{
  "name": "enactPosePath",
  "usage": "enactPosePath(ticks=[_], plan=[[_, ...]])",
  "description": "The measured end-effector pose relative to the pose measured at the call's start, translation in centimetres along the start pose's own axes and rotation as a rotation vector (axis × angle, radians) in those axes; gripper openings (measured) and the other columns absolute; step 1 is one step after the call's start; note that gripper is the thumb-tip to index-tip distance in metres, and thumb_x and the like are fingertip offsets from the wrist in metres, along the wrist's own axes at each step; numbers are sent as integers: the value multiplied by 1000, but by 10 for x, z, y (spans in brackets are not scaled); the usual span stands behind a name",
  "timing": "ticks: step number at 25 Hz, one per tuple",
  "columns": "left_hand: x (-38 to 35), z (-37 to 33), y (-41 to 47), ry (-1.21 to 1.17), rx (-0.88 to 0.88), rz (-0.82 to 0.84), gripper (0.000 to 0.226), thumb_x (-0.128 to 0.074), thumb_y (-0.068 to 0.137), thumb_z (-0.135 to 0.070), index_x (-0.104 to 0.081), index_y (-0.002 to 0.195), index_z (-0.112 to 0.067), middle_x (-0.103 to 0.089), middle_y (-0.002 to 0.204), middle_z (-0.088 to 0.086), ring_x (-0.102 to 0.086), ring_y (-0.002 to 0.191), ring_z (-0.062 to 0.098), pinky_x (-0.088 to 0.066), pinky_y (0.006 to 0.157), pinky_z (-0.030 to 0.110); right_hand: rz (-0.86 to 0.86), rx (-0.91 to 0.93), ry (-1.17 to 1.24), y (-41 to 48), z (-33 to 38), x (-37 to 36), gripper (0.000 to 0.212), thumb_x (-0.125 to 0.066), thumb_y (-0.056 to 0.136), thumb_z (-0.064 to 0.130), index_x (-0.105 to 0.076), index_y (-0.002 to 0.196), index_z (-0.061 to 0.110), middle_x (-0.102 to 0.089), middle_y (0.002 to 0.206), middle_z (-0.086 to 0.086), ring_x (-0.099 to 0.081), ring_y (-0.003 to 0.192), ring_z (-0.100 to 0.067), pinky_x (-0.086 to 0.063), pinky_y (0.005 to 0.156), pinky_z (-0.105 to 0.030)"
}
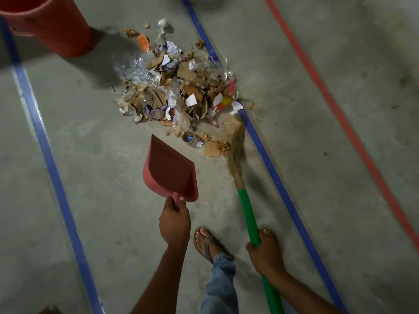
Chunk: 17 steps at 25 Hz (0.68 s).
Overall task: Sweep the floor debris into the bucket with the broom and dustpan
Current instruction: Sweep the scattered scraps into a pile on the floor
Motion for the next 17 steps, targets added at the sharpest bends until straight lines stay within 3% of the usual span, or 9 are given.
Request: enactPosePath(ticks=[2, 5, 9, 13, 15, 17], plan=[[4, 10, 1, 8, 11, -14, 30, -50, 104, -38, -66, 110, -13, -71, 96, 6, -62, 84, 24, -41, 73, 33, 112, -6, -25, 10, 27, -19, 27, -62, 91, 25, -63, 117, 16, -70, 112, -6, -66, 106, -24, -45, 76, -24], [17, 20, 9, 26, 32, -59, 29, -51, 105, -36, -66, 109, -11, -67, 91, 4, -57, 80, 22, -39, 73, 33, 201, 58, 35, 44, 91, -40, 28, -64, 89, 24, -65, 116, 14, -72, 113, -9, -69, 103, -28, -57, 81, -34], [34, 21, 24, -33, 57, -137, 28, -53, 103, -36, -66, 109, -13, -68, 95, 4, -59, 85, 23, -42, 77, 35, 160, 192, 145, 87, 202, -20, 37, -65, 89, 23, -64, 124, 14, -70, 115, -8, -69, 98, -28, -57, 76, -31], [40, -1, 32, -111, 16, -149, 27, -53, 102, -38, -67, 104, -14, -69, 92, 4, -64, 88, 27, -42, 76, 34, 111, 284, 295, 88, 274, 28, 28, -67, 86, 20, -65, 113, 12, -72, 93, -9, -71, 72, -26, -61, 61, -36], [42, -18, 30, -147, 9, -158, 28, -53, 102, -38, -67, 107, -15, -69, 93, 3, -62, 87, 24, -41, 76, 33, 131, 293, 389, 73, 279, 51, 22, -68, 84, 17, -66, 105, 10, -71, 77, -9, -64, 55, -22, -56, 51, -34], [45, -35, 26, -180, -10, -160, 26, -52, 104, -37, -67, 108, -16, -68, 93, 2, -59, 84, 21, -39, 76, 32, 170, 285, 459, 51, 263, 75, 17, -68, 86, 15, -66, 103, 12, -66, 71, -9, -59, 53, -19, -51, 49, -30]])
Point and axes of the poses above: each hand's wrist, its own y-axis towards the middle knuckle, its own x-axis out of the back of the hand, z = x × y, the point moved 4 cm from there along y, towards the middle knuckle
